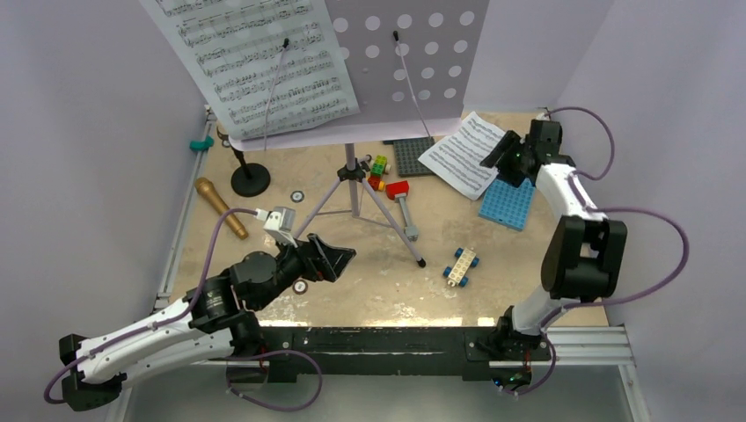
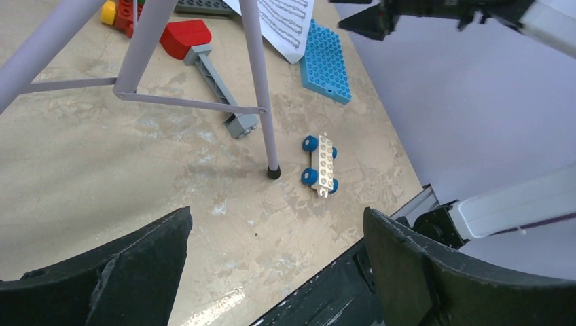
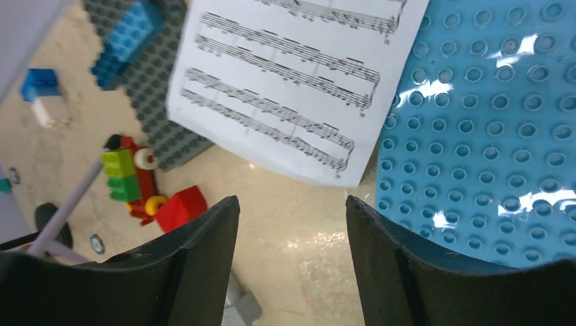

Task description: Pack up the instrument practice props

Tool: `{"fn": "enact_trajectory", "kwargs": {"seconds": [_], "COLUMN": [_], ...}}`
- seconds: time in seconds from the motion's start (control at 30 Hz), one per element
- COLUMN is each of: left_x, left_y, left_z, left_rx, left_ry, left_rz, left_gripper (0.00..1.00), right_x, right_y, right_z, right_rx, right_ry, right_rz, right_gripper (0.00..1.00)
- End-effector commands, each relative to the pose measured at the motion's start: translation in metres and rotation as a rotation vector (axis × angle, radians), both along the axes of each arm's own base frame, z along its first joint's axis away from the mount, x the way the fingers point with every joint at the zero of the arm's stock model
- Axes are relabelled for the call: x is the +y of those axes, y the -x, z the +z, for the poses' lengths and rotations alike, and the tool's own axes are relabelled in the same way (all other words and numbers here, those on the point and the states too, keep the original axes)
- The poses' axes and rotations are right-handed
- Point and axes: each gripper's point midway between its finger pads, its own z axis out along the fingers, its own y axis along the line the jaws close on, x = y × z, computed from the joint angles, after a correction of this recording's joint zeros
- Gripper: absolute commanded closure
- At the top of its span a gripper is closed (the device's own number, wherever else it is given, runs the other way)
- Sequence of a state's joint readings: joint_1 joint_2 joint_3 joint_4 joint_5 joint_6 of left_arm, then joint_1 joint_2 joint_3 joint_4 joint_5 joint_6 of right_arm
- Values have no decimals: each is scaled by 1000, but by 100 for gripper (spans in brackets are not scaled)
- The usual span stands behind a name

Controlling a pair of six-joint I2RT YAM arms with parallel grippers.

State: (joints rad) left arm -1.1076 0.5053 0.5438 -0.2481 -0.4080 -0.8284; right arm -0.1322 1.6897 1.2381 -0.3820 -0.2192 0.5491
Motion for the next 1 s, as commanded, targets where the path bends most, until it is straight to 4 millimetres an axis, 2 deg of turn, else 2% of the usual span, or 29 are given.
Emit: {"fn": "enact_trajectory", "kwargs": {"seconds": [0.0,0.07,0.13,0.17,0.23,0.27,0.5,0.6,0.7,0.8,0.87,0.97], "left_x": [9,16,24,28,36,40,81,103,117,123,123,124], "left_y": [-3,-7,-9,-11,-11,-11,-5,-1,2,4,6,12], "left_z": [21,29,36,40,49,53,86,95,109,137,166,216], "left_rx": [-24,-39,-57,-66,-85,-89,-147,-163,-208,-279,-347,-465], "left_ry": [15,6,-12,-18,-39,-46,-63,-67,-85,-101,-97,-75], "left_rz": [41,69,96,113,130,137,197,236,241,225,203,165], "left_gripper": [0,0,0,0,0,0,0,0,0,0,0,2], "right_x": [-4,3,16,23,47,59,130,165,181,200,213,234], "right_y": [11,29,51,65,89,101,174,210,235,252,257,262], "right_z": [92,112,121,137,145,155,166,176,189,214,237,288], "right_rx": [-249,-340,-428,-501,-594,-635,-803,-918,-997,-1072,-1114,-1198], "right_ry": [16,10,35,59,107,127,128,92,92,67,62,39], "right_rz": [-76,-77,-58,-49,11,45,338,551,656,737,783,832], "right_gripper": [37,37,38,38,38,39,44,45,45,45,44,43]}}
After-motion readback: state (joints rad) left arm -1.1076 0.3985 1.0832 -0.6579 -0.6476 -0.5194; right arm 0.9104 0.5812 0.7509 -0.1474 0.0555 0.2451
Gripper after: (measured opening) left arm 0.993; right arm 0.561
